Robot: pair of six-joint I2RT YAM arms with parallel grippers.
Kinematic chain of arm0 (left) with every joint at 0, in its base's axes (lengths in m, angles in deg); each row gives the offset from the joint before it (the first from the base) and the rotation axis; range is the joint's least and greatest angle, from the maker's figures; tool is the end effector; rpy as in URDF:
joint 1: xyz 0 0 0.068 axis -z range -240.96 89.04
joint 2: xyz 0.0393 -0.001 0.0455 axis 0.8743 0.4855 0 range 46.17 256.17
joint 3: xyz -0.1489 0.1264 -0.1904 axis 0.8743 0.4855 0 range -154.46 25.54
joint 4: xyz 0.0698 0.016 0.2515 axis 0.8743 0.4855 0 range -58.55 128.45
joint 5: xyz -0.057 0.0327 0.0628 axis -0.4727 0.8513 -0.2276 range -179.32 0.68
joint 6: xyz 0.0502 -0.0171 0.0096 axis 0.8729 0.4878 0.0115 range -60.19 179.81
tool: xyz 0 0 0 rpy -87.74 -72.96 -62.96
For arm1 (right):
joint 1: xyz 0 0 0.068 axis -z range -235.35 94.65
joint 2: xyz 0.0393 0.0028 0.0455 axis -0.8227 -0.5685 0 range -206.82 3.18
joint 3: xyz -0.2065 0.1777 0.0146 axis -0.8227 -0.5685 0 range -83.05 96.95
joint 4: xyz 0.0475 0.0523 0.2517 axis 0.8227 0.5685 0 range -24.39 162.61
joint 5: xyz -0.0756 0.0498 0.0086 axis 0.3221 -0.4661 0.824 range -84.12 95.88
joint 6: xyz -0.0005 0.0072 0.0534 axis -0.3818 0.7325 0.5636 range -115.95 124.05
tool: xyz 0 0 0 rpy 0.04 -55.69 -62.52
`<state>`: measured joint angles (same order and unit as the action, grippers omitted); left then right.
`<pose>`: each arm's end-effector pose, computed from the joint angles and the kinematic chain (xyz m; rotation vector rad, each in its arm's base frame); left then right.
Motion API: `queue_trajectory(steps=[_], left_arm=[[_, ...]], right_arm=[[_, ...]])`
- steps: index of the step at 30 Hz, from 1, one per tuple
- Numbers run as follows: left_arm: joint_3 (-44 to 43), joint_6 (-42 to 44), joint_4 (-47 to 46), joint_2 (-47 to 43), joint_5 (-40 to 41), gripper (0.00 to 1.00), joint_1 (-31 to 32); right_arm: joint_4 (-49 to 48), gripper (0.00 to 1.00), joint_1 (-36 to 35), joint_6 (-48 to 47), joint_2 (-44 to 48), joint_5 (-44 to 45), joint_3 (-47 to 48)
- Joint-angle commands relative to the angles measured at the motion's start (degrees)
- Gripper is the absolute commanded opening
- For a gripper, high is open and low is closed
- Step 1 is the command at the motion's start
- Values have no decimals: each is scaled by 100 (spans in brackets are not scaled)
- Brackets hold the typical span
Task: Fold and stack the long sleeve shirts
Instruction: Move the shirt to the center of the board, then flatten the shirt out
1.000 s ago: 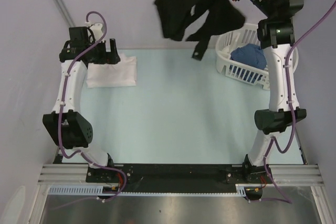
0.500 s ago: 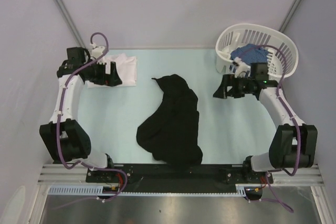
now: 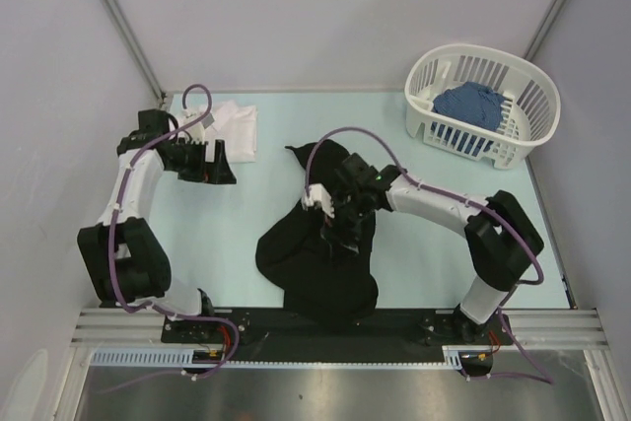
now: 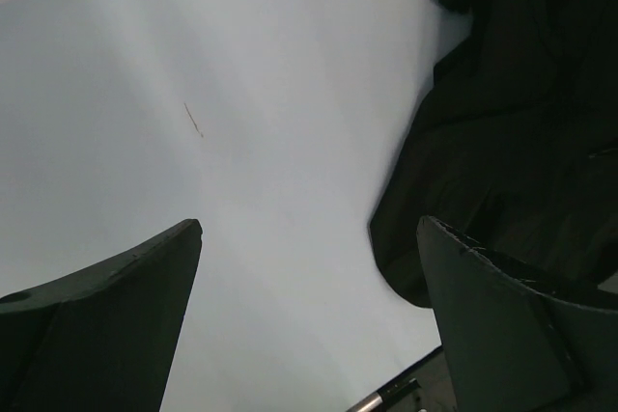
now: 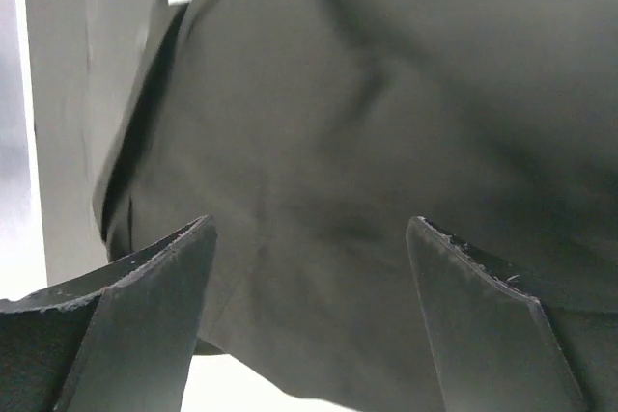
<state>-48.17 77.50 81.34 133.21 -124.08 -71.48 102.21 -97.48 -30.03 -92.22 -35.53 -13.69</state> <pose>0.3037 0.0357 0.2869 0.3396 2.4665 -0.6097 0.2346 0.2439 0.2333 -1.7550 1.8583 1.0029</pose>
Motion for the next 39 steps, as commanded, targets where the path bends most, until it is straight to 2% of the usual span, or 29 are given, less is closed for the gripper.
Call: queue_trajectory(steps=[1, 5, 7, 8, 9, 10, 12, 13, 14, 15, 17, 19, 20, 21, 22, 24, 25, 28, 29, 31, 32, 34, 37, 39], left_arm=[[426, -125, 12, -583, -101, 99, -178], [796, -12, 74, -925, -22, 99, -257], [919, 93, 109, -1110, 48, 99, -257], [1024, 120, 118, -1172, 66, 99, -257], [1060, 155, 109, -1285, 144, 99, -257], [1087, 173, 135, -1330, 154, 99, -257], [1131, 234, 135, -1401, 198, 99, -257], [1122, 269, 135, -1427, 155, 98, -257], [1105, 313, 135, -1427, 119, 98, -257], [1079, 409, 135, -1418, 75, 96, -240], [938, 541, 126, -1331, -92, 93, -196], [841, 779, 57, -1208, -66, 89, 41], [754, 858, -5, -1068, -5, 88, 181], [701, 937, -75, -954, 48, 86, 496], [587, 955, -258, -857, 110, 85, 664], [446, 955, -479, -462, 224, 84, 1189], [358, 964, -689, -312, 242, 84, 1332], [-125, 999, -1102, 408, 303, 83, 1825], [-343, 991, -1243, 575, 338, 84, 1930], [-590, 999, -1612, 1137, 304, 83, 2168], [-905, 999, -1692, 1331, 286, 83, 2238], [-1554, 991, -1728, 2057, 461, 83, 2432], [-2346, 911, -1728, 2928, 655, 83, 2555], [-2638, 1016, -1702, 3212, 795, 83, 2643]], right_arm=[[330, 85, -322, -1536, -145, 80, -361], [331, 86, -533, -2084, -269, 351, -756], [120, 81, -577, -2076, -357, 379, -845], [41, 67, -560, -1989, -488, 483, -880], [-142, 57, -612, -1823, -541, 702, -846], [-109, 39, -586, -1777, -594, 843, -802], [100, 21, -420, -2048, -533, 1003, -793], [215, 5, -114, -2189, -472, 1038, -801], [355, 0, 71, -2355, -271, 1186, -802], [644, 0, 256, -2696, -165, 1292, -758], [1014, 0, 1107, -3110, 90, 1407, -653], [1541, 0, 1801, -3857, 433, 1434, -460], [1691, 0, 2483, -4138, 521, 1390, -424], [1832, 0, 2795, -4385, 678, 1390, -398], [1842, 2, 3059, -4848, 732, 1407, -362], [1799, 23, 3647, -5116, 759, 1670, -301], [1781, 39, 3790, -4960, 716, 1784, -231], [2253, 55, 4168, -4074, 610, 1375, 541], [2455, 57, 4169, -3366, 610, 902, 883], [2668, 60, 4073, -2581, 680, 513, 956], [2581, 61, 3924, -1794, 837, 232, 895], [1950, 64, 3356, -920, 1022, 89, 431], [729, 67, 2608, 207, 1207, 466, -334], [263, 69, 2508, 690, 1077, 678, -493]])
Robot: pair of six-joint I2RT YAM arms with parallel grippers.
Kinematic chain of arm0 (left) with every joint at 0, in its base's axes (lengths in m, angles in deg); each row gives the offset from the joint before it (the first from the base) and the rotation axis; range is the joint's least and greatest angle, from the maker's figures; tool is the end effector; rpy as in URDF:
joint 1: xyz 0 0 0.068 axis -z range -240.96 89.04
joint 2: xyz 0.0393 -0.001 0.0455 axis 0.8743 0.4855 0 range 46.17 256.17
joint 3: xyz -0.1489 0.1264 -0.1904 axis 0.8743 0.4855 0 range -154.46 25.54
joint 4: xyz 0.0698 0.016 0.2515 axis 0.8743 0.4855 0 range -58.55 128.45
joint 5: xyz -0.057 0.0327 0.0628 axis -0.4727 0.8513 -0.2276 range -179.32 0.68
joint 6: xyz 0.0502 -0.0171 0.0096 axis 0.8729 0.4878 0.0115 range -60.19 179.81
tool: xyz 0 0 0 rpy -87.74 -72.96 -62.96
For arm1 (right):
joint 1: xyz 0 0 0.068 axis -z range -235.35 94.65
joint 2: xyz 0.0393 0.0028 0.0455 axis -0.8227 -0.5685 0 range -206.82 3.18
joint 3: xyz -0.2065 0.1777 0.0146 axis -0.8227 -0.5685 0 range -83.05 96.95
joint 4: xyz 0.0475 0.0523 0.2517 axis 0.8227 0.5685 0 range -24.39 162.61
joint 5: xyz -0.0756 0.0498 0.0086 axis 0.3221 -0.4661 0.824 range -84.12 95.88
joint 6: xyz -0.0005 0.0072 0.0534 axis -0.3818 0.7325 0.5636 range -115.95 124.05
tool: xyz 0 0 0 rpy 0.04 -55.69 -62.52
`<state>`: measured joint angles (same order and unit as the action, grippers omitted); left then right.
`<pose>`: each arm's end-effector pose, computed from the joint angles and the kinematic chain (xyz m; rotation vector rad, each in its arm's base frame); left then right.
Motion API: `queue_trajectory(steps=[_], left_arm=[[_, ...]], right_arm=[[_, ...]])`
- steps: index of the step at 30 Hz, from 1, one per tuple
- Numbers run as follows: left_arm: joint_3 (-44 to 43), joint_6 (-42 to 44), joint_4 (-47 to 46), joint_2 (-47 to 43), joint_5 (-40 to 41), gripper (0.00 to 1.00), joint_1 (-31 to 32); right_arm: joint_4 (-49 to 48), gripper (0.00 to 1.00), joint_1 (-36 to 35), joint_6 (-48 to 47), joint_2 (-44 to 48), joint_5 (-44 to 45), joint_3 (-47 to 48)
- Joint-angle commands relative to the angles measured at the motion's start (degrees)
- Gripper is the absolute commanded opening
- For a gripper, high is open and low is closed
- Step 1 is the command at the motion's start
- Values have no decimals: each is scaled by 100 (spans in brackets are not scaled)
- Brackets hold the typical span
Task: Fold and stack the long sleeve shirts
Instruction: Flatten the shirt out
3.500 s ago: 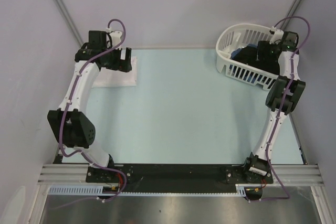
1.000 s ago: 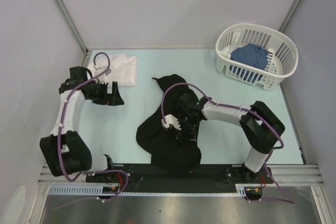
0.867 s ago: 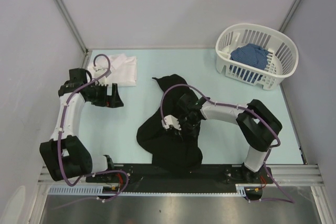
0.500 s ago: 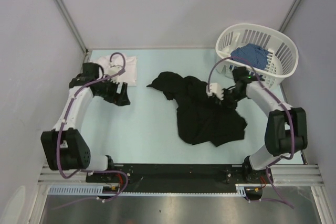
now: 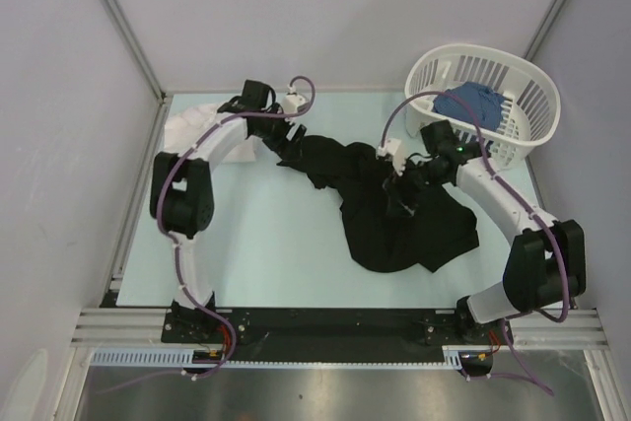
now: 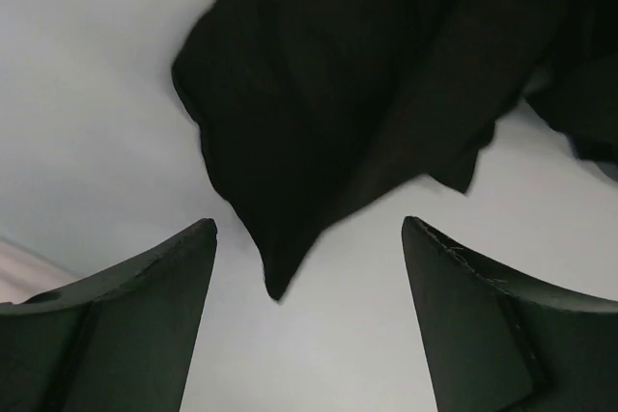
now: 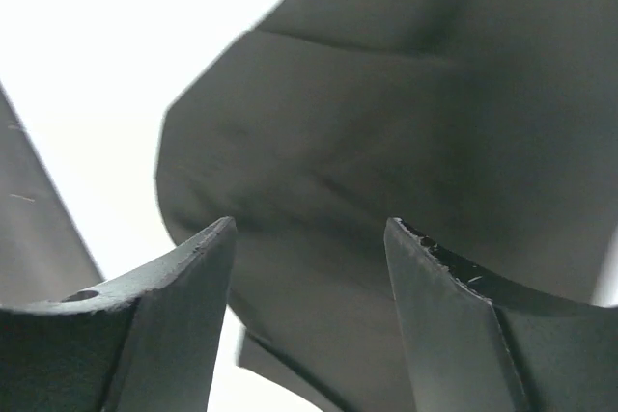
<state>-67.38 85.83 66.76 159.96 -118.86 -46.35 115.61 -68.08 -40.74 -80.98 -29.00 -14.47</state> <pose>0.4167 -0.1268 0.2366 1.0349 2.2303 -0.5689 0.2763 0.0833 0.2742 -1.3555 2.1155 0.6068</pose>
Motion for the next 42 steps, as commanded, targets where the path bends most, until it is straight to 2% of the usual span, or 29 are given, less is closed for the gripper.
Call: queue_trajectory(steps=[1, 4, 8, 9, 10, 11, 14, 17, 22, 25, 27, 28, 30, 31, 32, 34, 35, 38, 42], left_arm=[[-953, 262, -96, 677, 326, 82, 164], [-1070, 631, 325, 968, 344, 72, 296], [-596, 992, 573, 768, 396, 60, 323], [-482, 1149, 652, 706, 440, 50, 323], [-281, 1194, 696, 644, 492, 44, 323], [-174, 1221, 723, 583, 589, 31, 288], [230, 1257, 881, 275, 695, 0, 139], [661, 1195, 1039, -382, 398, 0, -176], [688, 1002, 2128, -1542, -298, 0, -512], [644, 502, 2401, -1738, -421, 0, -512], [592, 62, 2393, -1695, -351, 0, -512], [548, -78, 2341, -1651, -290, 0, -512], [504, -491, 2174, -1475, -219, 0, -556], [451, -623, 2121, -1388, -201, 0, -591], [416, -894, 2007, -1256, -201, 0, -661], [180, -1125, 1962, -1097, -297, 0, -740], [100, -1239, 1953, -1018, -315, 0, -801], [-208, -1292, 1971, -781, -342, 0, -811], [-279, -1258, 1980, -640, -333, 0, -811]], right_arm=[[-1115, 70, -432, 1868, -161, -2, -415], [-1098, 71, -309, 2019, -531, 16, -397], [-1080, 70, -2, 1633, -882, 86, -591], [-1062, 70, 68, 1562, -979, 121, -591], [-1054, 68, 139, 1379, -1197, 225, -582], [-1053, 67, 200, 1264, -1304, 270, -521], [-1098, 65, 482, 886, -1708, 472, -294], [-1150, 62, 605, 517, -1937, 613, 58], [-1107, 59, 702, 392, -2017, 693, 814], [-633, 57, 728, 402, -1518, 107, 939], [-351, 58, 667, 323, -797, -264, 702], [-255, 57, 458, 261, -586, -544, 388], [-166, 57, 54, 156, 89, -573, -35], [-244, 57, -210, 164, 310, -434, -525], [-549, 57, -813, 199, 469, -285, -764], [-929, 57, -1352, 269, 795, 110, -1361], [-1278, 57, -1833, 322, 822, 217, -1495], [-1772, 58, -2407, 480, 481, 560, -1733], [-2511, 66, -2611, 840, -187, 815, -1707]])
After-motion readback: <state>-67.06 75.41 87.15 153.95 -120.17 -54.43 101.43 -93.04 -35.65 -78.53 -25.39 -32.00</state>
